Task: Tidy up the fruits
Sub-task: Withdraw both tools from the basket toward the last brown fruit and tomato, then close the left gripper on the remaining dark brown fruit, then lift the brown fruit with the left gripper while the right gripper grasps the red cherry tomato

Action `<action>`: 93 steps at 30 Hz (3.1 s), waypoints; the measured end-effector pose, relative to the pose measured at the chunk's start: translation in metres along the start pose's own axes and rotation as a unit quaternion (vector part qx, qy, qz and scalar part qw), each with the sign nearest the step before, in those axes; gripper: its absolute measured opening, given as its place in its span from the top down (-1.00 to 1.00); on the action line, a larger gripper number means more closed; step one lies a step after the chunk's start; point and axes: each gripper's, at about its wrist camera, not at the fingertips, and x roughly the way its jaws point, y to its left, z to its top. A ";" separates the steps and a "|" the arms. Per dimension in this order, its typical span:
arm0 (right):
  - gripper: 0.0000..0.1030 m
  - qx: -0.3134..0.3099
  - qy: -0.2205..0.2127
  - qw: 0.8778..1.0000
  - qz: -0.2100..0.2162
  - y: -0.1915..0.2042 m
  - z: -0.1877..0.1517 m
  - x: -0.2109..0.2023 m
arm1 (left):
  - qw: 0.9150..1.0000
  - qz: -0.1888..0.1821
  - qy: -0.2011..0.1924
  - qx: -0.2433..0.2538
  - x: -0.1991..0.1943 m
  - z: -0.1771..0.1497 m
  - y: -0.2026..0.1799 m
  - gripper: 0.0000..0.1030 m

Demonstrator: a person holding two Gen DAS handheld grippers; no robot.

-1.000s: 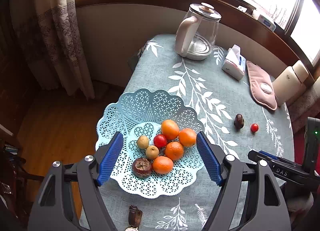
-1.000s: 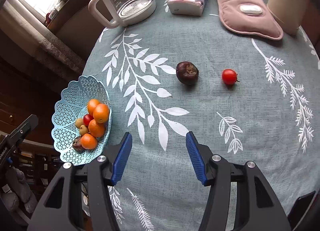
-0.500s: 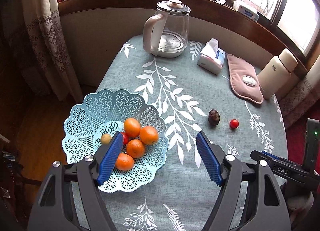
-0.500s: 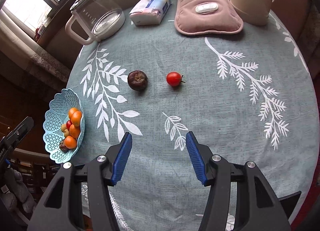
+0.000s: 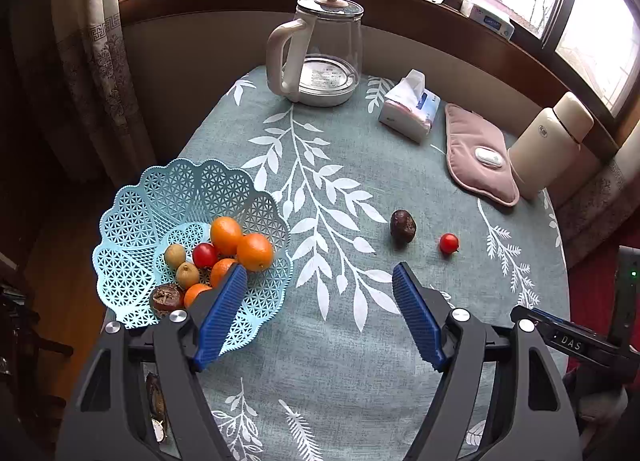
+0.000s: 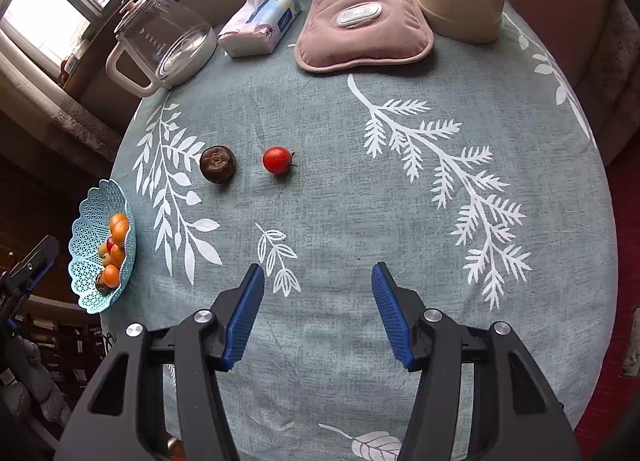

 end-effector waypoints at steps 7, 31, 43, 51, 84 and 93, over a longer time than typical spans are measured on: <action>-0.09 0.002 0.008 1.000 -0.004 -0.018 -0.004 0.002 | 1.000 0.002 0.009 0.000 0.009 -0.008 -0.014 -0.49; -0.09 0.015 0.020 0.999 -0.030 -0.055 -0.004 0.011 | 0.997 -0.010 0.038 0.065 0.080 0.015 -0.073 -0.49; -0.09 0.040 0.033 0.998 -0.040 -0.080 -0.002 0.021 | 0.992 -0.014 0.071 0.104 0.140 0.027 -0.104 -0.45; -0.09 0.040 0.039 0.997 -0.050 -0.085 0.000 0.025 | 0.990 -0.020 0.102 0.094 0.179 0.034 -0.110 -0.23; -0.09 -0.004 0.039 0.999 -0.033 -0.024 0.030 0.057 | 0.991 -0.045 0.088 0.090 0.130 0.040 -0.078 0.24; -0.09 -0.033 0.035 0.999 -0.016 0.024 0.056 0.079 | 0.994 -0.034 0.079 0.067 0.097 0.029 -0.042 0.24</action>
